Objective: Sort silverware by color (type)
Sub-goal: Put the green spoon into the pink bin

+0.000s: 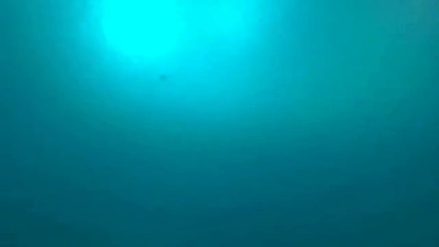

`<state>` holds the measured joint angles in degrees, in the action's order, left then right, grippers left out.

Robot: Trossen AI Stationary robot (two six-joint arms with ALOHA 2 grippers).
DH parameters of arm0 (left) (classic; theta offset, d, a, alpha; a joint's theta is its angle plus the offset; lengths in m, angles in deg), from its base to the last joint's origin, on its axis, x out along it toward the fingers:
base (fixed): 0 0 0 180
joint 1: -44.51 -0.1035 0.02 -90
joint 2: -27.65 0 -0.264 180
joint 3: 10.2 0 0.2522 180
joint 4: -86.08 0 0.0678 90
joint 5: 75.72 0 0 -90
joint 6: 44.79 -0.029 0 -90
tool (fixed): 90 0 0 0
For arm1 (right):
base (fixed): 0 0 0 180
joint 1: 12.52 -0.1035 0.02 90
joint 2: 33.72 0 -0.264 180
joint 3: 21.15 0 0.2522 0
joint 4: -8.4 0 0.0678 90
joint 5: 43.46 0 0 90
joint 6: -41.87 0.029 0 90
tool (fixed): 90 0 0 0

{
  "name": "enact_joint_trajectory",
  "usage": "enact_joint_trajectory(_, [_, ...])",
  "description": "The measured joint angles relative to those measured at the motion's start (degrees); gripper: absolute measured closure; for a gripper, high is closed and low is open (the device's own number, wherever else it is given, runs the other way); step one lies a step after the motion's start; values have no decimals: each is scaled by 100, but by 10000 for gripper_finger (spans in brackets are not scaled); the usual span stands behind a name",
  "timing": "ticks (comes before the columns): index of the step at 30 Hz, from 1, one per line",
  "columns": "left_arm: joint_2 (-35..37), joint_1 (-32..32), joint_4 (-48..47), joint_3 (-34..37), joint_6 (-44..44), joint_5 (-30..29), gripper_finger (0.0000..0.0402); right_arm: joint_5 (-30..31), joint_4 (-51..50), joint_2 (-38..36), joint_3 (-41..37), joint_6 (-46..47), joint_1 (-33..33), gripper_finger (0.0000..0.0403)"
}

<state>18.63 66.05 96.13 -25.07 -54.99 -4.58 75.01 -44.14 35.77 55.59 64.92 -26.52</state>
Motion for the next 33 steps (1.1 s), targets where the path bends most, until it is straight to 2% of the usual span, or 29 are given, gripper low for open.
enact_joint_trajectory(2, [-37, 0, 301, 0, 44, -150, 306, 1, 2, 0, 0, 125, 0, 323])
enact_joint_trajectory(7, [-268, -14, 286, -2, 1029, -1476, 306, 7, 6, 0, -2, 492, 0, 323])
enact_joint_trajectory(12, [-671, -165, 55, 0, 915, -1598, 306, 53, 12, 0, -2, 707, 2, 323])
enact_joint_trajectory(16, [-1007, -384, 407, 0, 543, -2221, 306, 164, 13, 0, -4, 831, 4, 323])
enact_joint_trajectory(18, [-1167, -528, 474, -5, 615, -2190, 306, 166, 13, 0, -4, 850, 4, 323])
enact_joint_trajectory(22, [-1549, -842, 331, -199, 807, -1749, 306, 170, 11, 0, -4, 851, 4, 323])
enact_joint_trajectory(29, [-2461, -1379, 262, -742, 777, -1711, 306, 174, 10, 0, -6, 834, 4, 323])
enact_joint_trajectory(33, [-2935, -1788, -654, -1103, 921, -1699, 306, 175, 4, 0, -60, 843, 4, 323])
